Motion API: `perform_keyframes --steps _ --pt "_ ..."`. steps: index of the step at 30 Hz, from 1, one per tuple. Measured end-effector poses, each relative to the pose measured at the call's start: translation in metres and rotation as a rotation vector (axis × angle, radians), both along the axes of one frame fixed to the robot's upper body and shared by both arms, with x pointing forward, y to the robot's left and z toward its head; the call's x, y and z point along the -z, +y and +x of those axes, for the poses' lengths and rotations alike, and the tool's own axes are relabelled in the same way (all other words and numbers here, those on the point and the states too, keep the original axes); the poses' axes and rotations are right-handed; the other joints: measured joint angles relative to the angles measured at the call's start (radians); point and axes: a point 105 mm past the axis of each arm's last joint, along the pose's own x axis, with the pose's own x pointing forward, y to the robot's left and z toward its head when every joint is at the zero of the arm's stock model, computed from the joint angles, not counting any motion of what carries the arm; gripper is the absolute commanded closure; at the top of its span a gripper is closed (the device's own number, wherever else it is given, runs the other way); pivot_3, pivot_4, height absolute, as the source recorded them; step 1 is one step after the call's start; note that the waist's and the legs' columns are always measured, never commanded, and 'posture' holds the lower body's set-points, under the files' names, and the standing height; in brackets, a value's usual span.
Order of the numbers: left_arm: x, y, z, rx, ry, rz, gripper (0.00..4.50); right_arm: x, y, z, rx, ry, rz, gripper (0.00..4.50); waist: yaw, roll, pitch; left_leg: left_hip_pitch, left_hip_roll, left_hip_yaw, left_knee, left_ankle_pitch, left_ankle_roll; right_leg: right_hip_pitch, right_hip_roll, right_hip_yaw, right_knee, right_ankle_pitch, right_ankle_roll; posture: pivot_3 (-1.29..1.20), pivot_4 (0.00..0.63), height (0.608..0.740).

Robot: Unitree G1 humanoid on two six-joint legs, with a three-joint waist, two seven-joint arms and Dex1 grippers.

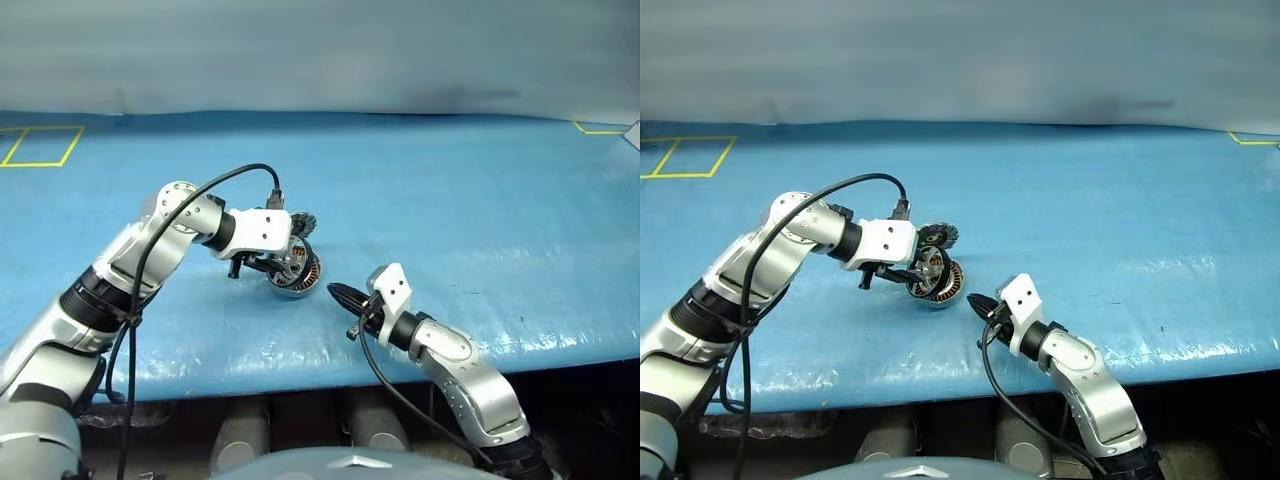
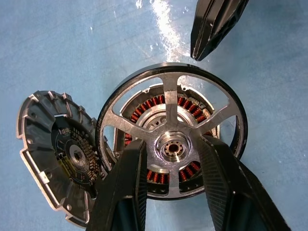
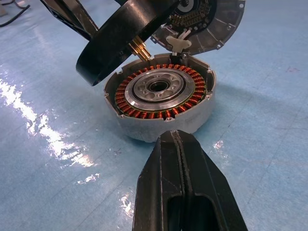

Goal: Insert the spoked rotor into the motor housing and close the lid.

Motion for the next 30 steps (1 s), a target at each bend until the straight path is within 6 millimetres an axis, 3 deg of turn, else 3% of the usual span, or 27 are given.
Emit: perform_keyframes --steps 30 --pt "0.012 -0.005 0.012 0.090 0.003 0.109 2.99 0.012 -0.001 -0.005 0.038 0.011 0.019 4.50 0.005 0.000 0.000 0.003 0.000 0.000 0.000 0.000 0.000 0.003 0.000 0.000 0.000 0.000 0.000 0.00 0.150 0.740"
